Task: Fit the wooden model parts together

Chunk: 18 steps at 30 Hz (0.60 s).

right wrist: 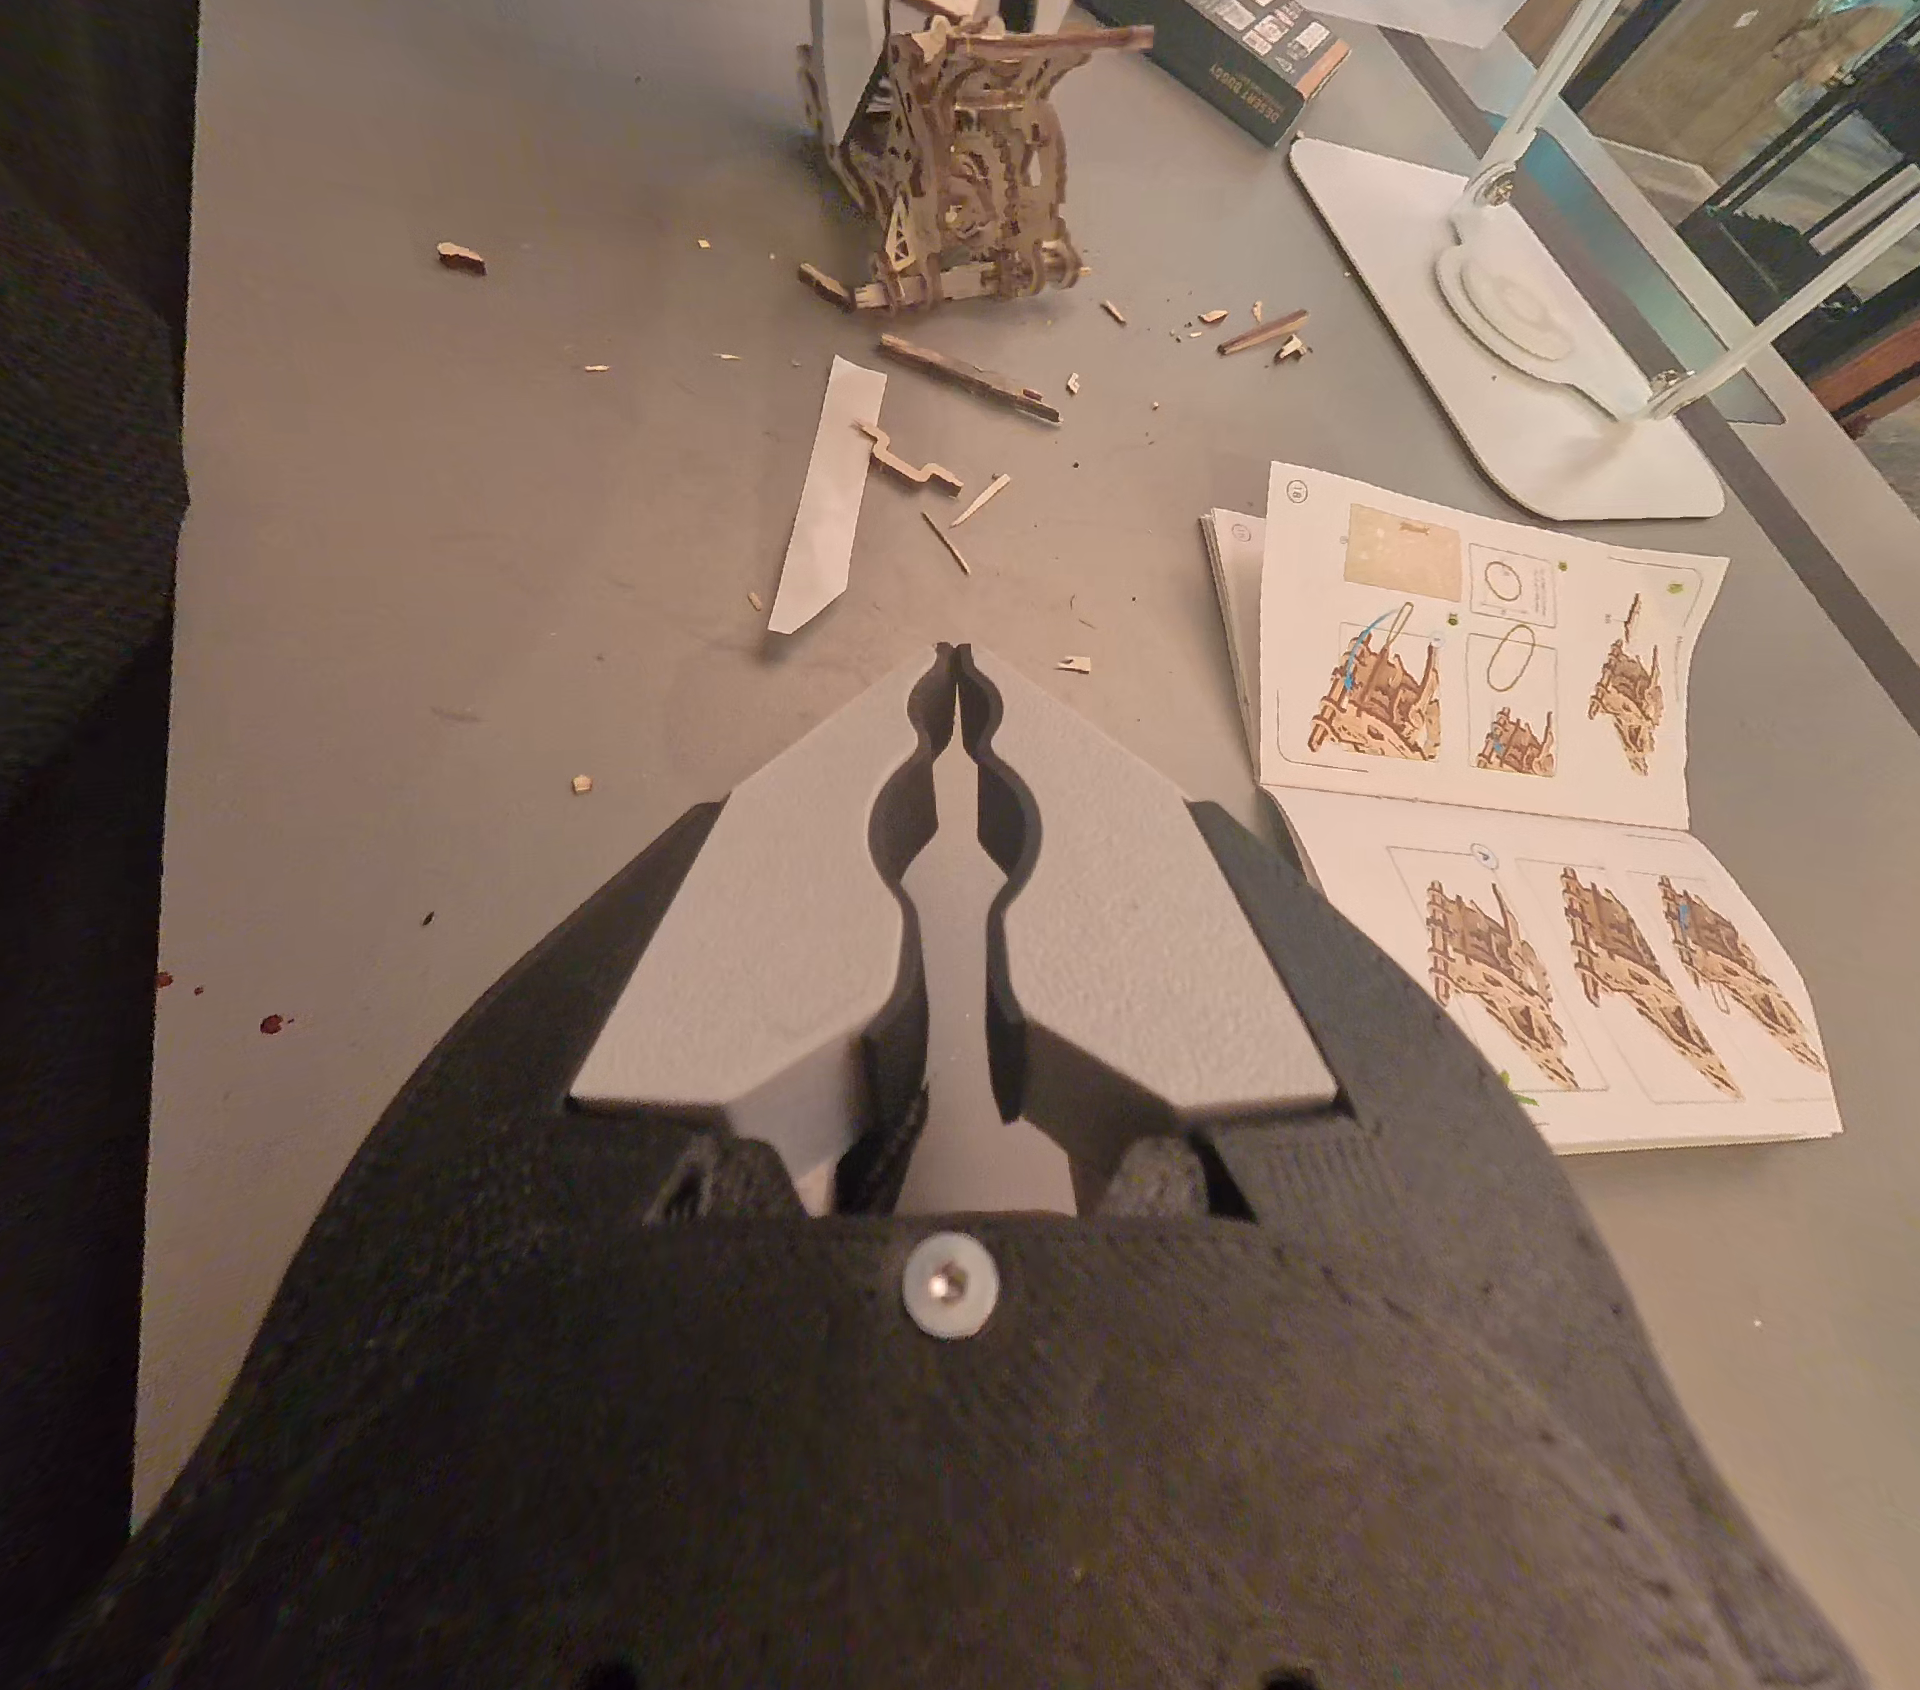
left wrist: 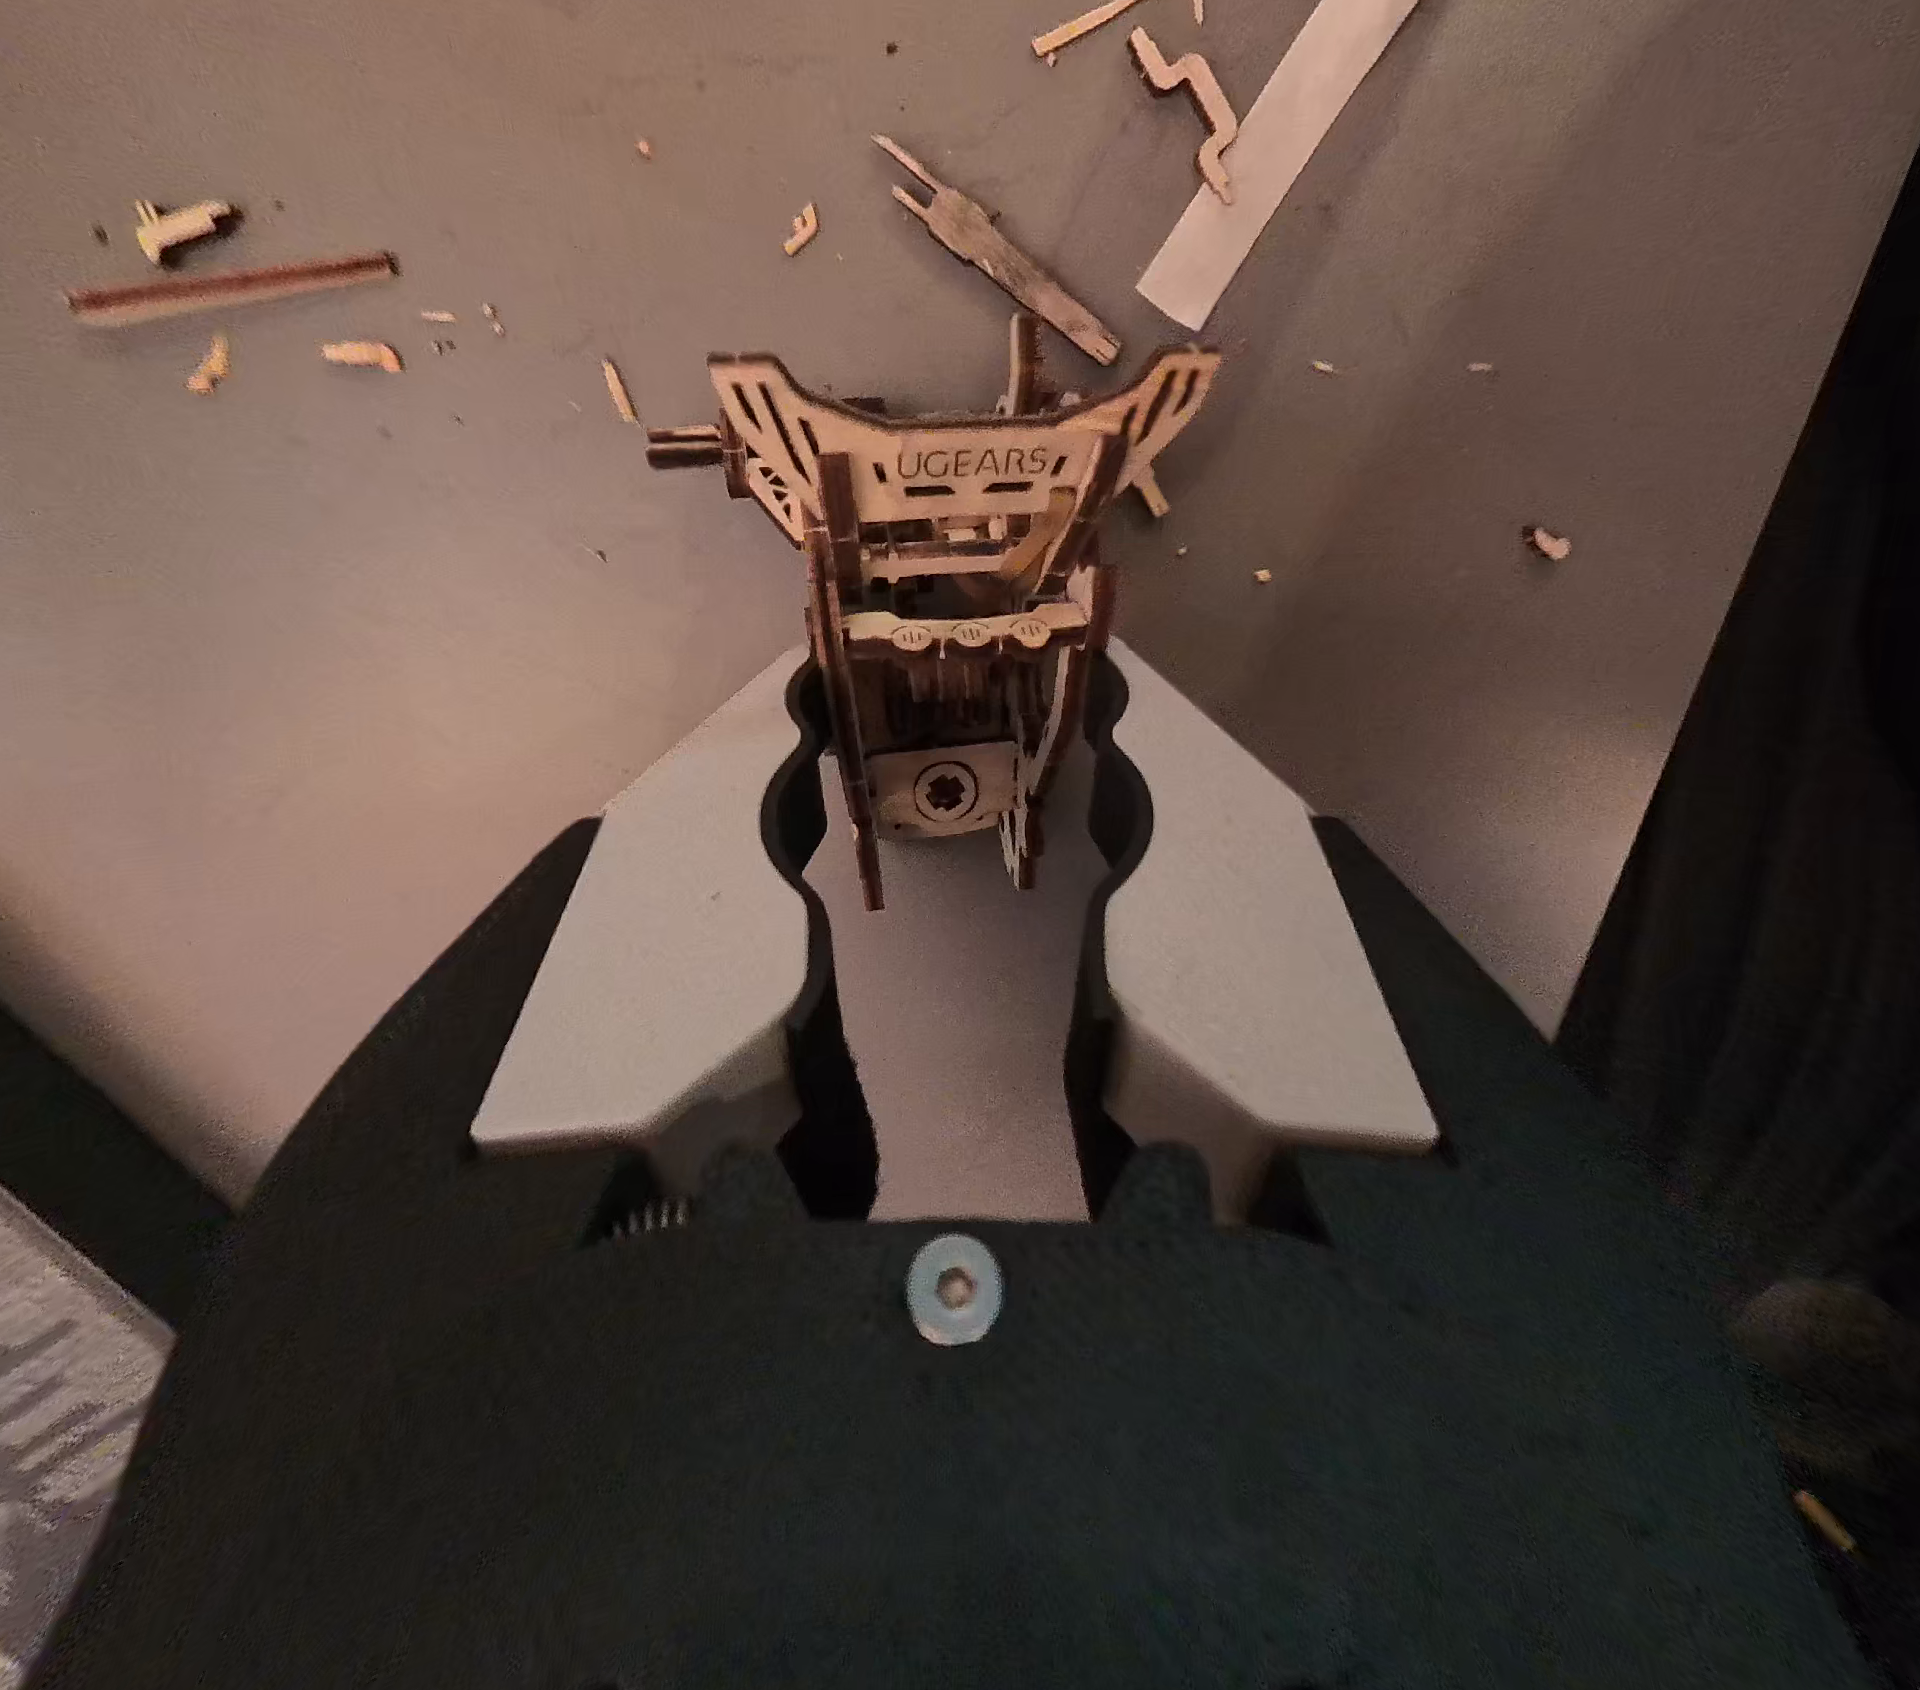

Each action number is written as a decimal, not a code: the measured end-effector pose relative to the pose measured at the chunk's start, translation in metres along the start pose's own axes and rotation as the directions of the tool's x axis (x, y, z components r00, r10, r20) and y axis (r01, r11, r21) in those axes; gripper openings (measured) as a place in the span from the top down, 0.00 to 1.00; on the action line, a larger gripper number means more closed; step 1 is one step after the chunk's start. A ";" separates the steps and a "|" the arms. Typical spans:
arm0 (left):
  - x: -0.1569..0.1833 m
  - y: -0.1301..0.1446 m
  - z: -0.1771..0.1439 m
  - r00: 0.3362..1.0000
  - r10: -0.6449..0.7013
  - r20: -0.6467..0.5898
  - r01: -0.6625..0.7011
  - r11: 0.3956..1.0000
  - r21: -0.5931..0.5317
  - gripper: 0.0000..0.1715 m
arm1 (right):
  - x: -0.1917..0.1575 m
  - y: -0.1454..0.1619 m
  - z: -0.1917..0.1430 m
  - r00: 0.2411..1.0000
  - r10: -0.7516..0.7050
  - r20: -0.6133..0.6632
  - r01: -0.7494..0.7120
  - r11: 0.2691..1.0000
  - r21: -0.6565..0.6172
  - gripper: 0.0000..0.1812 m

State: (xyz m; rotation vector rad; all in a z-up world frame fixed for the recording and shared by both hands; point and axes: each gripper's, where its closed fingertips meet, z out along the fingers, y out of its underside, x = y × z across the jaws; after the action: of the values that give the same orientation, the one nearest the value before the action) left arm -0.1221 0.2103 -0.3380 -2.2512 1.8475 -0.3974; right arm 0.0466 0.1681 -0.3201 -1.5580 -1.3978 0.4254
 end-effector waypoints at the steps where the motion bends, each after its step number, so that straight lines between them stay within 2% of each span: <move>1: -0.002 -0.001 0.000 1.000 0.026 -0.009 -0.026 1.000 -0.009 0.73 | 0.000 0.000 0.000 1.000 0.000 0.000 0.000 1.000 0.000 1.00; 4: -0.010 -0.003 0.002 0.996 0.087 -0.027 -0.087 0.996 -0.029 0.73 | 0.000 0.000 0.000 1.000 -0.001 0.000 0.001 1.000 0.000 1.00; 8: -0.015 -0.005 0.001 0.995 0.093 -0.017 -0.094 0.995 -0.032 0.69 | 0.000 0.000 0.000 1.000 -0.003 0.000 0.003 1.000 0.002 1.00; 14: -0.008 0.005 -0.008 0.999 0.004 0.045 -0.006 1.000 0.029 0.65 | 0.001 -0.002 -0.002 1.000 -0.003 -0.012 0.003 1.000 0.020 1.00; 18: -0.005 0.018 -0.021 0.989 -0.082 0.119 0.073 0.994 0.078 0.64 | 0.014 -0.007 -0.009 0.997 0.040 -0.071 -0.035 0.997 0.074 1.00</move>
State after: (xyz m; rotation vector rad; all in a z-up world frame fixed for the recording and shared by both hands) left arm -0.1465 0.2116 -0.3248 -2.2503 1.6622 -0.3264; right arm 0.0534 0.1764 -0.3051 -1.5277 -1.2859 0.4330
